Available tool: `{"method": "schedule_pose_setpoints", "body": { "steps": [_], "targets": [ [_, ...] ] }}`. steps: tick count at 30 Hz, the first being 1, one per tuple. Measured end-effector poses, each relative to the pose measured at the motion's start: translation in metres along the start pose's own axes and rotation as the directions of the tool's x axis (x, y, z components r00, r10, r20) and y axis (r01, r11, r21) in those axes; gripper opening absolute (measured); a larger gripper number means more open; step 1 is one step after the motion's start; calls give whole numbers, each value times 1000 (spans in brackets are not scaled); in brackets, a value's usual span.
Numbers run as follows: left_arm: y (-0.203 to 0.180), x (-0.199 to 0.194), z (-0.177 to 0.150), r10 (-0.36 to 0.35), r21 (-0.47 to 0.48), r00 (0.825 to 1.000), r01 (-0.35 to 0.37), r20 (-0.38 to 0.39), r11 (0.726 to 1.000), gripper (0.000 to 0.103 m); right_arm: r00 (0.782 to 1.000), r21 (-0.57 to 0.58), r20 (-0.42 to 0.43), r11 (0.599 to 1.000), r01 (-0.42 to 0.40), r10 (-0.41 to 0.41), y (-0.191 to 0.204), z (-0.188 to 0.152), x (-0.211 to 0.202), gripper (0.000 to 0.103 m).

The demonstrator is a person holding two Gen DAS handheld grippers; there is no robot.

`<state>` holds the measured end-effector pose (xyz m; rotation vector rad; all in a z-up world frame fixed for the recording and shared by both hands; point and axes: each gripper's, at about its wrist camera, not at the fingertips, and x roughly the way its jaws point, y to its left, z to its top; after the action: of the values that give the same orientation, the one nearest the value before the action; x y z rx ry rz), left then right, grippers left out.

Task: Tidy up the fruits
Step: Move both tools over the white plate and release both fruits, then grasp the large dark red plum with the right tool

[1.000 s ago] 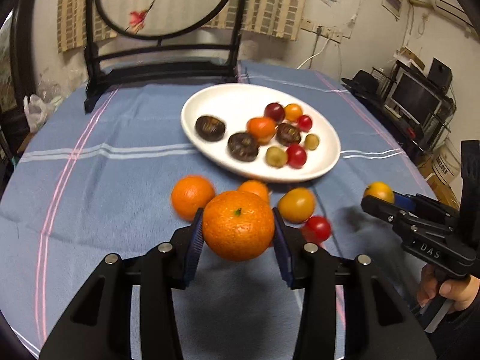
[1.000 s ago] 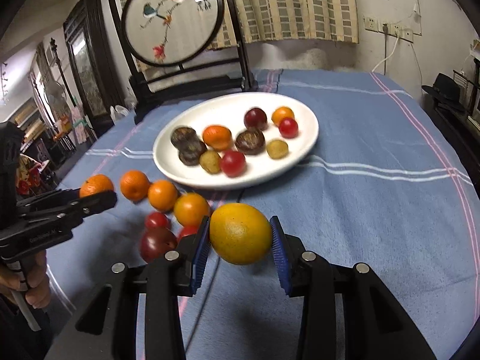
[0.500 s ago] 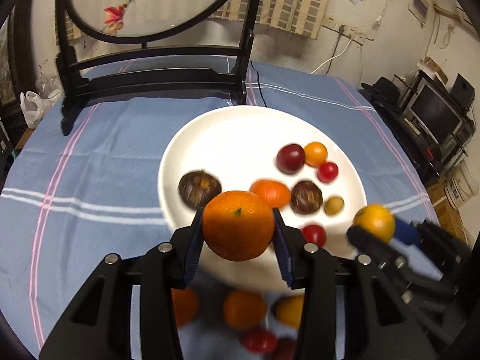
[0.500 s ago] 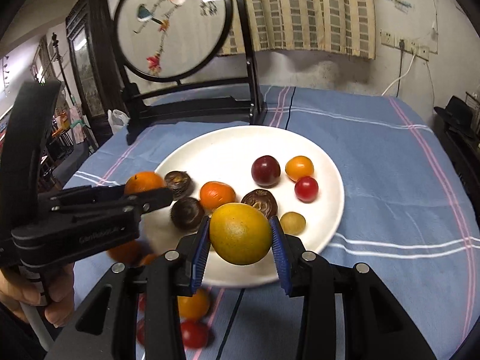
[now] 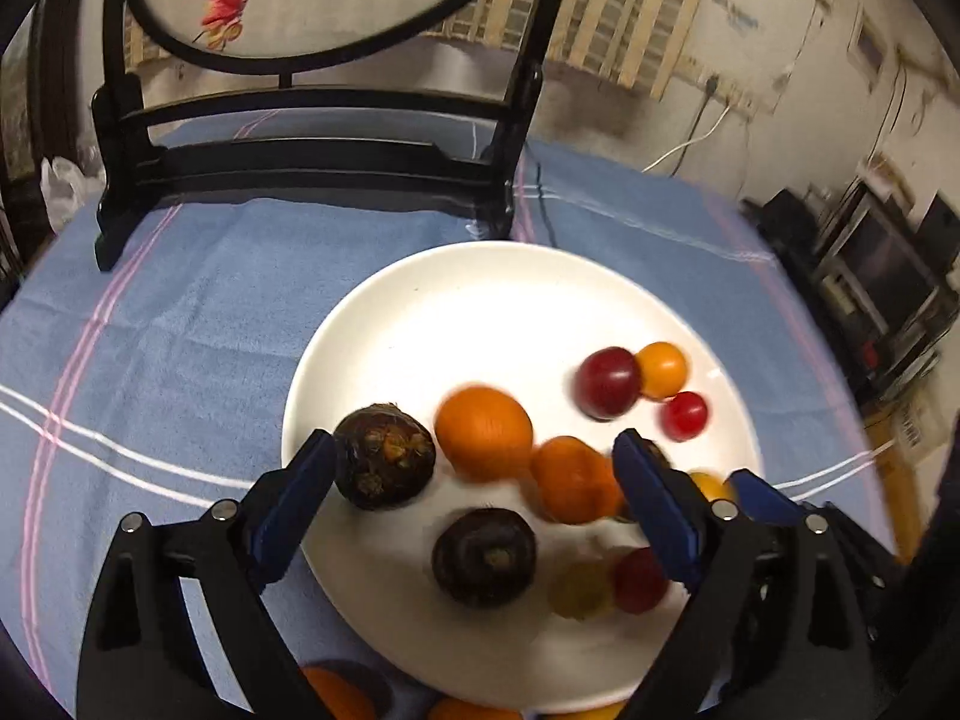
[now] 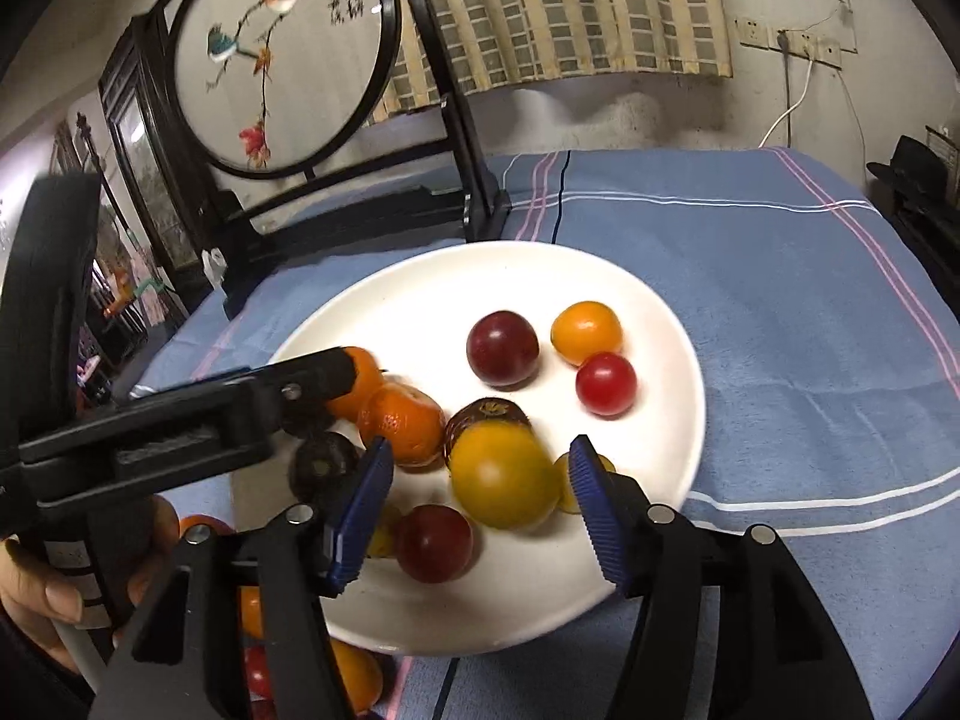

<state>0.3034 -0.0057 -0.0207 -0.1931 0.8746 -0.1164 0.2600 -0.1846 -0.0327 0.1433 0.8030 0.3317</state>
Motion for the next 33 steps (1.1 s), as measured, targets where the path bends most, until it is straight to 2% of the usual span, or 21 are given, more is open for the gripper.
{"method": "schedule_pose_setpoints", "body": {
  "steps": [4, 9, 12, 17, 20, 22, 27, 33],
  "targets": [
    [12, -21, -12, 22, -23, 1000, -22, 5, 999, 91, 1000, 18, -1, 1000, -22, 22, -2, -2, -14, 64],
    [36, -50, -47, 60, -58, 998, -59, 24, 997, 94, 1000, -7, 4, 1000, -11, 11, 6, -12, -35, 65],
    [52, -61, -65, 91, -87, 996, -89, 14, 992, 94, 1000, -33, -15, 999, -2, 2, 15, -29, -42, 65],
    [76, -75, -93, 138, -128, 989, -130, 59, 983, 95, 999, -93, -31, 996, 6, -9, 32, -61, -58, 65],
    [78, -70, -100, 124, -114, 992, -121, 16, 986, 96, 999, -136, -38, 991, 10, -16, 46, -83, -70, 65],
    [75, -74, -102, 103, -92, 994, -100, 33, 991, 96, 999, -165, -36, 986, 10, -16, 56, -95, -77, 65],
    [65, -75, -105, 168, -17, 983, -167, 73, 986, 96, 997, -215, -75, 976, -30, 14, 78, -120, -88, 65],
    [66, -67, -105, 150, 1, 988, -150, 25, 989, 96, 989, -240, -148, 970, -31, -5, 93, -135, -83, 65]
  ]
}}
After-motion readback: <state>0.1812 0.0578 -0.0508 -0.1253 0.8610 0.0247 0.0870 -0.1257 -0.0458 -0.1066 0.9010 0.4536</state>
